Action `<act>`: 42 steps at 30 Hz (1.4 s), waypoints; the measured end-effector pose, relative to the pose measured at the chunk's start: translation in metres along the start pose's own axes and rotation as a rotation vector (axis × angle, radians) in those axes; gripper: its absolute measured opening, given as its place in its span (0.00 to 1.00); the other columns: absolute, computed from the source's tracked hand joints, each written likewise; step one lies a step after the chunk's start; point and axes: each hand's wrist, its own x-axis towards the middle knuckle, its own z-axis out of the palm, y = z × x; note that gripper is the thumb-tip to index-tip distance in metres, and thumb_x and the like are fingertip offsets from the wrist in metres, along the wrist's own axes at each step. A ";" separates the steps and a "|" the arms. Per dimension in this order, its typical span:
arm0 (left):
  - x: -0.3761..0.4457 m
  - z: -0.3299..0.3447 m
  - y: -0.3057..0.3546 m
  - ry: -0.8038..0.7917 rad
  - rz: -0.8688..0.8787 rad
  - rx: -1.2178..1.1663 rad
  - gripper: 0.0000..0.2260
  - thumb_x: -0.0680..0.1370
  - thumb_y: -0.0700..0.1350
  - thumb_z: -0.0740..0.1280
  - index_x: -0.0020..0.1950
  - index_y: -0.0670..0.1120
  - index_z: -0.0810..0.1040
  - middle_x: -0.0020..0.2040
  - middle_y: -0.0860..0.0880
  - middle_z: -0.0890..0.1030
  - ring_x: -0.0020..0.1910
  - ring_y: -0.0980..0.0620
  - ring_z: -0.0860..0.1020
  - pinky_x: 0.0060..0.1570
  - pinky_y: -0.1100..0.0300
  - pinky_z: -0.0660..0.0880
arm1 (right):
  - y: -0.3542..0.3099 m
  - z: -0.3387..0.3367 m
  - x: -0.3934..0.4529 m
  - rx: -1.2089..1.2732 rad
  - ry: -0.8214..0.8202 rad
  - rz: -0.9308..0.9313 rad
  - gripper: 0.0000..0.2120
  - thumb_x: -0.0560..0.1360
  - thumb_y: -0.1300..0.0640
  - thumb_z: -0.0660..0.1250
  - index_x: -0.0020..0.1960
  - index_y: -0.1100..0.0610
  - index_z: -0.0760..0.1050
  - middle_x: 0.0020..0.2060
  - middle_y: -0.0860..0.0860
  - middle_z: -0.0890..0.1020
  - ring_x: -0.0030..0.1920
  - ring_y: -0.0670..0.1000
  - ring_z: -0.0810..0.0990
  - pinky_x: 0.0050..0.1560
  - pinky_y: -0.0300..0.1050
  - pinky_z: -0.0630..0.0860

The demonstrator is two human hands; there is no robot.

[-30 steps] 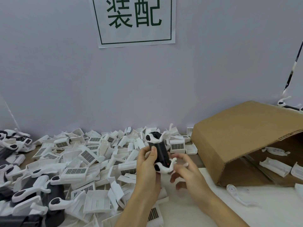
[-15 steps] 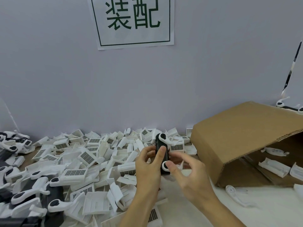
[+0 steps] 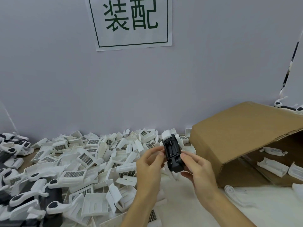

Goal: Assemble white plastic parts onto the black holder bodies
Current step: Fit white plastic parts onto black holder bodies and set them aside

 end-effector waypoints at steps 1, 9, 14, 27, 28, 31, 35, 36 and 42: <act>0.000 0.000 0.000 -0.004 0.002 0.004 0.08 0.80 0.35 0.67 0.55 0.42 0.84 0.47 0.44 0.87 0.49 0.47 0.86 0.46 0.62 0.81 | 0.000 -0.001 0.001 0.027 -0.006 0.043 0.08 0.78 0.56 0.68 0.48 0.51 0.86 0.44 0.53 0.87 0.43 0.47 0.84 0.44 0.44 0.75; 0.003 0.001 -0.002 0.018 -0.061 -0.098 0.06 0.79 0.36 0.70 0.54 0.41 0.84 0.47 0.43 0.87 0.45 0.48 0.86 0.43 0.64 0.80 | 0.000 -0.001 0.003 0.227 -0.016 0.139 0.15 0.80 0.53 0.63 0.41 0.53 0.86 0.39 0.54 0.85 0.36 0.46 0.80 0.42 0.46 0.71; 0.004 0.002 -0.006 -0.016 -0.170 0.018 0.12 0.82 0.47 0.67 0.46 0.45 0.88 0.46 0.45 0.88 0.45 0.51 0.86 0.49 0.54 0.78 | -0.002 0.000 0.001 0.427 -0.027 0.231 0.11 0.75 0.51 0.66 0.46 0.57 0.84 0.44 0.58 0.83 0.47 0.57 0.77 0.52 0.54 0.71; 0.007 -0.003 0.004 0.107 -0.219 -0.382 0.18 0.83 0.53 0.61 0.61 0.40 0.80 0.52 0.38 0.86 0.49 0.41 0.85 0.38 0.55 0.82 | -0.003 -0.005 0.003 0.051 0.058 0.035 0.15 0.82 0.56 0.59 0.49 0.55 0.84 0.44 0.57 0.87 0.40 0.56 0.86 0.39 0.47 0.74; 0.007 -0.005 0.006 0.133 -0.230 -0.431 0.17 0.84 0.52 0.60 0.59 0.41 0.81 0.50 0.38 0.86 0.45 0.43 0.86 0.36 0.55 0.82 | -0.001 -0.007 0.004 -0.058 0.107 -0.013 0.12 0.82 0.59 0.61 0.48 0.54 0.84 0.42 0.56 0.86 0.39 0.54 0.85 0.38 0.46 0.74; 0.007 -0.008 0.007 0.181 -0.273 -0.470 0.16 0.84 0.52 0.59 0.55 0.43 0.82 0.45 0.40 0.86 0.39 0.47 0.85 0.37 0.54 0.81 | 0.008 -0.007 0.006 -0.421 0.117 -0.213 0.14 0.77 0.66 0.67 0.47 0.46 0.80 0.41 0.48 0.84 0.41 0.44 0.81 0.41 0.33 0.73; 0.004 -0.005 0.006 0.197 -0.268 -0.377 0.15 0.84 0.53 0.60 0.54 0.45 0.82 0.47 0.41 0.86 0.42 0.45 0.83 0.49 0.48 0.79 | 0.023 -0.006 0.009 -0.882 -0.097 -0.311 0.21 0.76 0.56 0.70 0.65 0.42 0.70 0.61 0.40 0.75 0.64 0.44 0.72 0.63 0.42 0.70; 0.003 -0.004 0.007 0.192 -0.265 -0.355 0.15 0.84 0.53 0.60 0.54 0.45 0.82 0.47 0.40 0.86 0.44 0.44 0.83 0.52 0.46 0.78 | 0.026 -0.006 0.010 -0.959 -0.156 -0.289 0.25 0.77 0.52 0.70 0.71 0.43 0.66 0.66 0.40 0.71 0.69 0.45 0.68 0.68 0.47 0.67; 0.003 -0.002 0.004 0.145 -0.248 -0.306 0.16 0.84 0.52 0.59 0.53 0.44 0.83 0.44 0.42 0.87 0.42 0.46 0.84 0.48 0.47 0.80 | 0.032 -0.003 0.009 -1.173 -0.258 -0.212 0.27 0.78 0.42 0.64 0.75 0.35 0.58 0.69 0.37 0.69 0.74 0.45 0.62 0.68 0.53 0.61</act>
